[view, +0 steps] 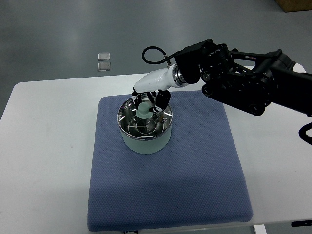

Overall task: Open lid and place right of pot
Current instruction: 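Close the right hand's fingers around the green lid knob, then lift the glass lid off the pot and set it beside the pot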

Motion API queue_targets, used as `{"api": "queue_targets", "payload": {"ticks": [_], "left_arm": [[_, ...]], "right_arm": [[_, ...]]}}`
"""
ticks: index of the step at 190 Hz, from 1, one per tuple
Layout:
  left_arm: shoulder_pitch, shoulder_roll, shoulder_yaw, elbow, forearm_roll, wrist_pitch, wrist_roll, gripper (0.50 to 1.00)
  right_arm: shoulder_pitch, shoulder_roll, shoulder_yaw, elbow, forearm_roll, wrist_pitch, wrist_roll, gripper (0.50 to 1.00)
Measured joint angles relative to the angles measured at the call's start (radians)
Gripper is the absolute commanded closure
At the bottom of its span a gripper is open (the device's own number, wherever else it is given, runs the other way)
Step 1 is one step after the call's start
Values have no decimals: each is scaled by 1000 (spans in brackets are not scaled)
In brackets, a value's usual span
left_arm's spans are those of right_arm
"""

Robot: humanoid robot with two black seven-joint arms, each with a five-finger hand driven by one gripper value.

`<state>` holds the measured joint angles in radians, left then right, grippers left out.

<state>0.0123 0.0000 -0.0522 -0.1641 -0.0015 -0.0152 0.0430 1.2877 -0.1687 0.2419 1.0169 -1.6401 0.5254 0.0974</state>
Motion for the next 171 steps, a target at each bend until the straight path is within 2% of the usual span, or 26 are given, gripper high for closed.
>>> {"api": "queue_targets", "payload": {"ticks": [96,171], "left_arm": [[0,0,0,0,0,0,0,500],[0,0,0,0,0,0,0,500]], "right_arm": [[-7,-48,17,10,19,0,9,1000],[5,-84,66,49,41,41,10,1000]]}}
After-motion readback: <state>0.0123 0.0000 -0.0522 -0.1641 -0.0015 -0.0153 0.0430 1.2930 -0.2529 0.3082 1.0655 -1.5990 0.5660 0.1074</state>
